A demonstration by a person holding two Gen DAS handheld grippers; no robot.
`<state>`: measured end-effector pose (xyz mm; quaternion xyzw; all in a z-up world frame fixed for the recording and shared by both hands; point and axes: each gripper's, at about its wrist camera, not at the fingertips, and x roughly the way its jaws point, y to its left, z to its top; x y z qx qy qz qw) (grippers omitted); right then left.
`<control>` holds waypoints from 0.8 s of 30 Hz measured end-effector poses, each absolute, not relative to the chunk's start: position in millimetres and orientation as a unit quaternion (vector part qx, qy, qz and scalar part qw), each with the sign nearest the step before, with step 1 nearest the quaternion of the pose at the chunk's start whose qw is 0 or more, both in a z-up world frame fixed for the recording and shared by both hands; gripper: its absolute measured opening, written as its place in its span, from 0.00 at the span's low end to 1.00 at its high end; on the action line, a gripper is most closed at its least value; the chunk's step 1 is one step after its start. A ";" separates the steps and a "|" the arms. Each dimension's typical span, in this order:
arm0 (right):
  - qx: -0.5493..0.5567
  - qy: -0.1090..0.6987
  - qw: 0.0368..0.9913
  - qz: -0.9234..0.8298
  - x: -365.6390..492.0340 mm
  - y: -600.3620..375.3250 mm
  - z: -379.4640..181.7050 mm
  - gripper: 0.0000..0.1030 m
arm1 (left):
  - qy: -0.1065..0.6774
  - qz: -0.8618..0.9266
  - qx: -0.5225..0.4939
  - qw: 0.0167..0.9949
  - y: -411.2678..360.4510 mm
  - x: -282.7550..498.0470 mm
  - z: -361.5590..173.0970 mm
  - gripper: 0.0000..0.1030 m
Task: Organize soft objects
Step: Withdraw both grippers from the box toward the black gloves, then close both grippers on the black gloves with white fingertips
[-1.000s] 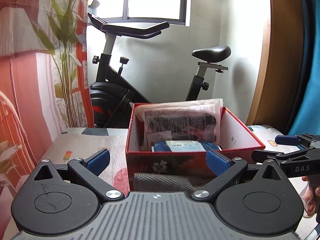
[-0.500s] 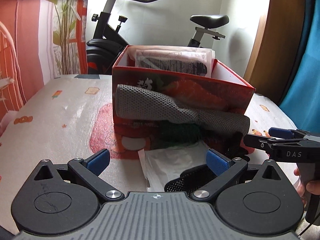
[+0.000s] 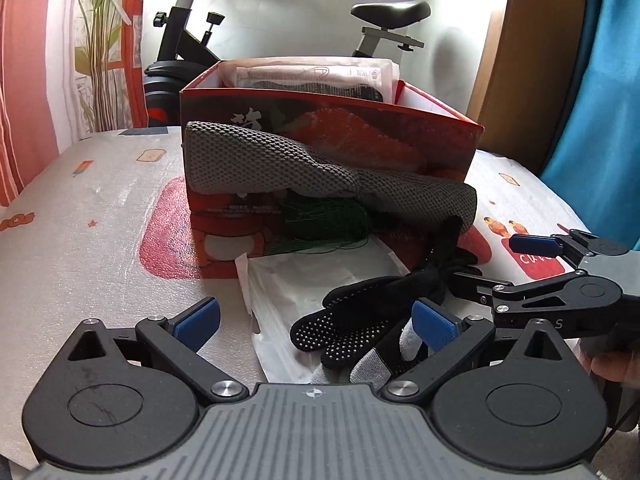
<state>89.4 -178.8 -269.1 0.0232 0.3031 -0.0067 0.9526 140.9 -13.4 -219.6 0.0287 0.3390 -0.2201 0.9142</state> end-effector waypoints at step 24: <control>-0.005 0.341 0.940 0.011 98.8 -174.5 -282.2 0.87 | 0.367 -0.275 0.018 0.888 -28.0 144.0 -237.1 0.73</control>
